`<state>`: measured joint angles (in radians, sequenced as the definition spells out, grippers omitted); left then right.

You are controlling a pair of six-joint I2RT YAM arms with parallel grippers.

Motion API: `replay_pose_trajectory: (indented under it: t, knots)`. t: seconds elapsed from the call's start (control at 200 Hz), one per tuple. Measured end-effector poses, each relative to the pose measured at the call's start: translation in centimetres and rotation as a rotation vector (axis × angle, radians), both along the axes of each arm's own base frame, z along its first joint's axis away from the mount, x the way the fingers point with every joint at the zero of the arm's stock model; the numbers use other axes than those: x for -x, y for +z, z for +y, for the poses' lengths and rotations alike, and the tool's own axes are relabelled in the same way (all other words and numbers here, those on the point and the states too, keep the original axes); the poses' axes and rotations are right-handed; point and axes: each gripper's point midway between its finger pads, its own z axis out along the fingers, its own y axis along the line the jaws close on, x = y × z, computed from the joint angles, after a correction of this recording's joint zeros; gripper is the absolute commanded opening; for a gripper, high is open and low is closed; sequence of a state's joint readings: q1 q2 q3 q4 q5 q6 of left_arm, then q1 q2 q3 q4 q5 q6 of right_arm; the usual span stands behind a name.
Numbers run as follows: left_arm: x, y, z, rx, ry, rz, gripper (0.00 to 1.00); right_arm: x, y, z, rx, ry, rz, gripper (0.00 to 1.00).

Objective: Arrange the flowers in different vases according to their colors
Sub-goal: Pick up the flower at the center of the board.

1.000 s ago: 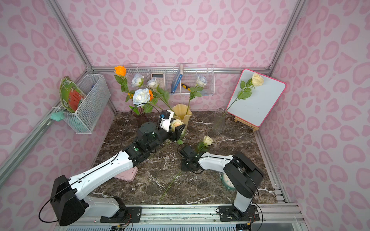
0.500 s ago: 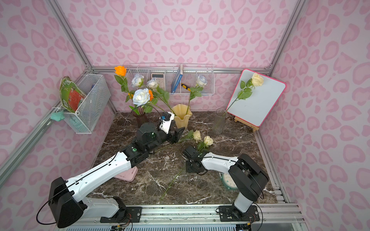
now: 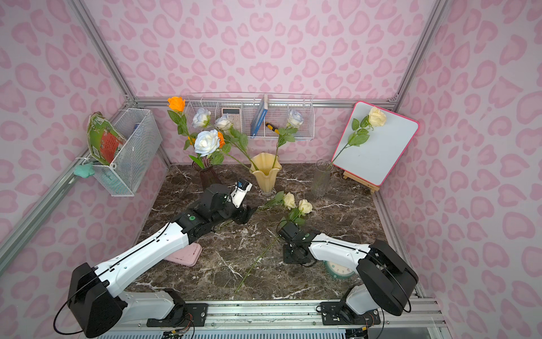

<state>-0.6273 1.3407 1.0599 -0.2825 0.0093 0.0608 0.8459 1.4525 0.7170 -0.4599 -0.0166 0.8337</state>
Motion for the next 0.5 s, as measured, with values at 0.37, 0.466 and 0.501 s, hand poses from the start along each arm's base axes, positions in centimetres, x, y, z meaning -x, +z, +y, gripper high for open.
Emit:
replay_pose_trajectory:
  t: [0.37, 0.466, 0.501]
  knots:
    - [0.0, -8.0, 4.5, -0.341, 0.040, 0.239, 0.62, 0.4, 0.7, 0.1, -0.075, 0.031, -0.052, 0.38]
    - [0.1, -8.7, 5.7, -0.379, 0.040, 0.283, 0.62, 0.6, 0.4, 0.4, -0.096, 0.040, -0.052, 0.38]
    - [0.0, -8.9, 5.9, -0.387, 0.039, 0.294, 0.62, 0.7, 0.3, 0.5, -0.104, 0.044, -0.052, 0.38]
